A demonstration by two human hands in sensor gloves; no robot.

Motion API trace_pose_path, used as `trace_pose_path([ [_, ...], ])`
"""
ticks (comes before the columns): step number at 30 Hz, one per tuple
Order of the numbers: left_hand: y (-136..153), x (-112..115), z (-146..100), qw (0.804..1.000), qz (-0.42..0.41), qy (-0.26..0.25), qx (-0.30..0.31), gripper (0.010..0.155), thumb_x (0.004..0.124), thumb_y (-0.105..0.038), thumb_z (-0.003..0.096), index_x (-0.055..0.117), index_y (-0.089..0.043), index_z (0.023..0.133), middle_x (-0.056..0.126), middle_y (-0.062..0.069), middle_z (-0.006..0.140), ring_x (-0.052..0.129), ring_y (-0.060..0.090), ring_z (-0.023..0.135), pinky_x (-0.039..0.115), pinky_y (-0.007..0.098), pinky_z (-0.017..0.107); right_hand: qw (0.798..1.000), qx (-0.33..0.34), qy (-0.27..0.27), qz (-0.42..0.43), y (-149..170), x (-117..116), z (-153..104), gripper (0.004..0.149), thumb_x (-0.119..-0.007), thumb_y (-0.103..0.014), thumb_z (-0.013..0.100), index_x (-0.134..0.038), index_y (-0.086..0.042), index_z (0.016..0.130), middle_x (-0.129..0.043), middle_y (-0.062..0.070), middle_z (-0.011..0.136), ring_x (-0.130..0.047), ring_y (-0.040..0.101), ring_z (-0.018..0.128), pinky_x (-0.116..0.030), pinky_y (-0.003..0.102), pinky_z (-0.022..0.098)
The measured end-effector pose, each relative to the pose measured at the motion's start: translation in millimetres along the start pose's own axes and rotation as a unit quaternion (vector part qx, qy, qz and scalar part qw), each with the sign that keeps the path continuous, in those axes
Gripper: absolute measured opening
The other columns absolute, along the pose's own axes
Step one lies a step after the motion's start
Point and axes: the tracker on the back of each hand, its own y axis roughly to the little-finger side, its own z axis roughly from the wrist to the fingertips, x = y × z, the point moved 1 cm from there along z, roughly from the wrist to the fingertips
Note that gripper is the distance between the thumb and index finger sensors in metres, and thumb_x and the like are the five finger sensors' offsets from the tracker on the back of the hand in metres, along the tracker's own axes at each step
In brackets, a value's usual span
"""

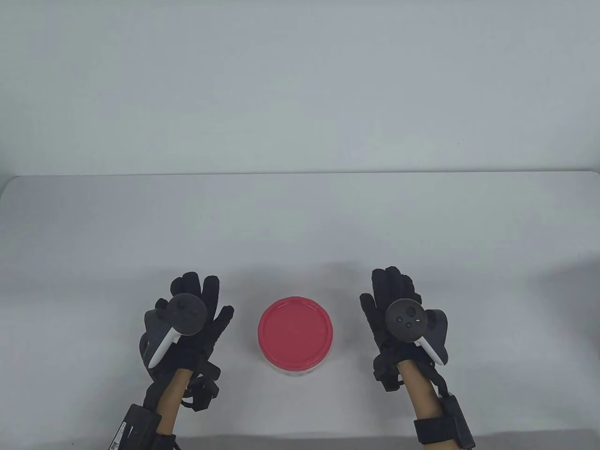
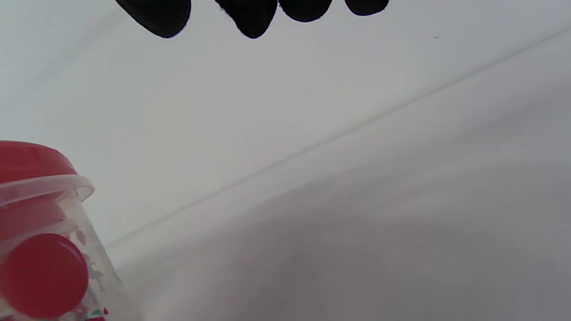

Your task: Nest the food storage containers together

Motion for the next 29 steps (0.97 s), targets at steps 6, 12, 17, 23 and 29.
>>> trace_pose_path([
  [6, -2, -1, -4, 1.0, -0.015, -0.01, 0.022, 0.073, 0.048, -0.063, 0.0609, 0.01, -0.045, 0.12, -0.007, -0.005, 0.129, -0.009, 0.028, 0.12, -0.005, 0.058, 0.078, 1.0, -0.002, -0.004, 0.001, 0, -2, 0, 0.063, -0.054, -0.044, 0.066, -0.036, -0.011, 0.116, -0.023, 0.021, 0.118, -0.027, 0.052, 0.101, -0.035, 0.072, 0.062],
  [12, -1, 2, -1, 1.0, -0.017, 0.001, 0.015, 0.073, 0.047, -0.063, 0.061, 0.009, -0.045, 0.12, -0.008, -0.006, 0.129, -0.01, 0.028, 0.12, -0.006, 0.058, 0.078, 1.0, -0.001, -0.011, 0.015, -2, -3, 1, 0.063, -0.054, -0.044, 0.066, -0.036, -0.011, 0.116, -0.023, 0.021, 0.118, -0.027, 0.052, 0.1, -0.035, 0.072, 0.062],
  [17, -3, 6, 0, 1.0, -0.008, 0.007, 0.018, 0.073, 0.047, -0.063, 0.061, 0.009, -0.045, 0.12, -0.008, -0.006, 0.128, -0.01, 0.028, 0.12, -0.006, 0.058, 0.078, 1.0, 0.0, -0.008, 0.021, -2, -2, -1, 0.063, -0.054, -0.043, 0.066, -0.036, -0.01, 0.116, -0.023, 0.022, 0.118, -0.028, 0.052, 0.1, -0.036, 0.071, 0.063],
  [23, -5, 10, -1, 1.0, 0.01, 0.01, 0.02, 0.073, 0.048, -0.062, 0.0611, 0.01, -0.044, 0.121, -0.007, -0.005, 0.128, -0.009, 0.028, 0.119, -0.005, 0.058, 0.078, 1.0, -0.004, -0.005, 0.023, 0, -2, -1, 0.062, -0.054, -0.043, 0.066, -0.037, -0.01, 0.115, -0.024, 0.022, 0.118, -0.028, 0.052, 0.1, -0.036, 0.071, 0.063],
  [29, -4, 9, -1, 1.0, 0.01, 0.003, 0.018, 0.073, 0.047, -0.062, 0.0613, 0.01, -0.043, 0.121, -0.01, -0.006, 0.127, -0.013, 0.027, 0.118, -0.008, 0.057, 0.077, 1.0, -0.008, -0.005, 0.024, 2, -2, -1, 0.062, -0.054, -0.043, 0.066, -0.037, -0.009, 0.115, -0.024, 0.022, 0.117, -0.029, 0.052, 0.1, -0.036, 0.071, 0.063],
])
